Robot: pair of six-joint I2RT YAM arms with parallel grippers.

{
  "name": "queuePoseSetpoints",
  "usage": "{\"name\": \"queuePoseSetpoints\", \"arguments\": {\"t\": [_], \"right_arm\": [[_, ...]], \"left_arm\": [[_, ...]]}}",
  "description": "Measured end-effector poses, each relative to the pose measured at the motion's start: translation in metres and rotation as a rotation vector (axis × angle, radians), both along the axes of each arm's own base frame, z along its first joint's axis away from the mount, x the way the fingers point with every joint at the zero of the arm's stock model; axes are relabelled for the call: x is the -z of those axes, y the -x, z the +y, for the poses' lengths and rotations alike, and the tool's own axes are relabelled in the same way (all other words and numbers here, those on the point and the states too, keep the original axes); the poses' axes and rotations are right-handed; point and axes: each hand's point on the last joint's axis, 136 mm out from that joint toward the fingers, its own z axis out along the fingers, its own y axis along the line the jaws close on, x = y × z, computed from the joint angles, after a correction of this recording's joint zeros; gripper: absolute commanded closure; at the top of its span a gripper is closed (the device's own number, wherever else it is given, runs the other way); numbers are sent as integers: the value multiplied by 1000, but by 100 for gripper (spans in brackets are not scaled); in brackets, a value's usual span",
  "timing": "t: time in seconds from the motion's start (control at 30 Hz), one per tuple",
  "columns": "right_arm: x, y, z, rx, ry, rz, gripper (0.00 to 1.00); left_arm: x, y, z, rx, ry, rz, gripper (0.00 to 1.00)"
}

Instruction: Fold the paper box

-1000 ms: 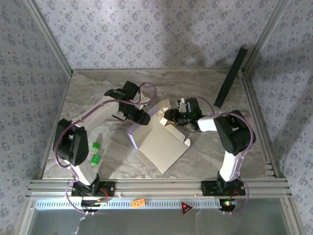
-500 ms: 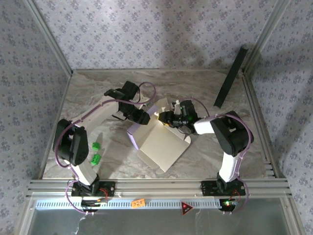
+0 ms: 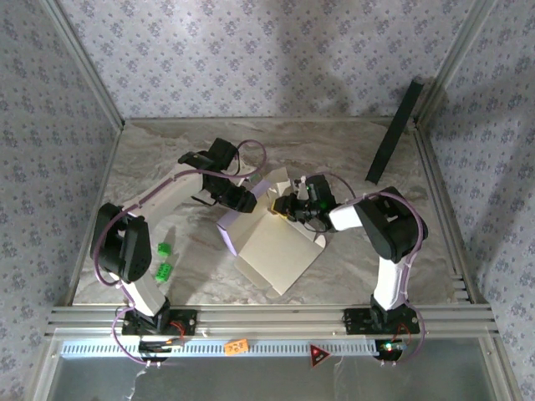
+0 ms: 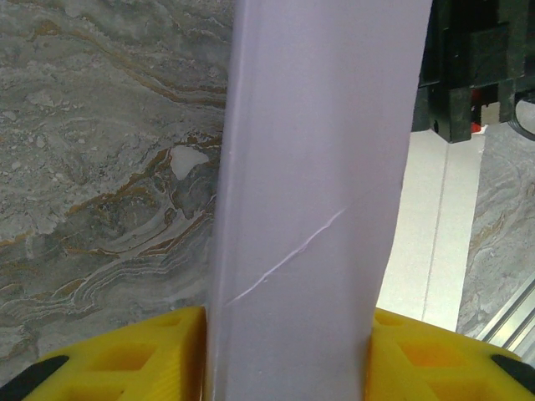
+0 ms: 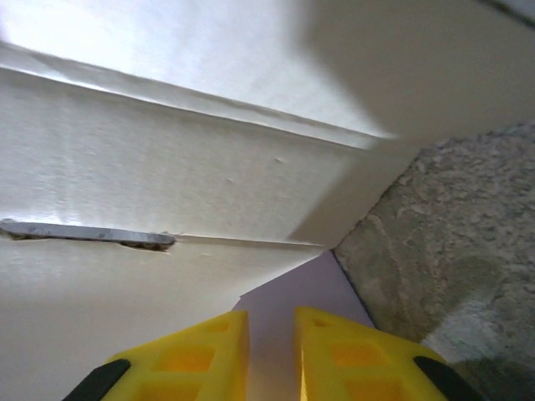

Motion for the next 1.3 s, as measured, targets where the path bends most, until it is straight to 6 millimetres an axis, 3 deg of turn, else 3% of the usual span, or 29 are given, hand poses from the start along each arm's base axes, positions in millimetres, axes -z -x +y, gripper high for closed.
{"name": "queuePoseSetpoints", "arguments": {"t": [0.73,1.07,1.2,1.3], "right_arm": [[20,0,10,-24,366,-54,100],[17,0,10,-27,408,-111,100],[9,7,-1,-55,425,-119,90],[-10,10,-13,-66,434,-141,82]], "left_arm": [[0,0,1,-8,-3,1,53],[1,1,-1,4,-25,-14,53],[2,6,-6,51,-51,-46,53],[1,10,-10,93,-73,-72,53]]}}
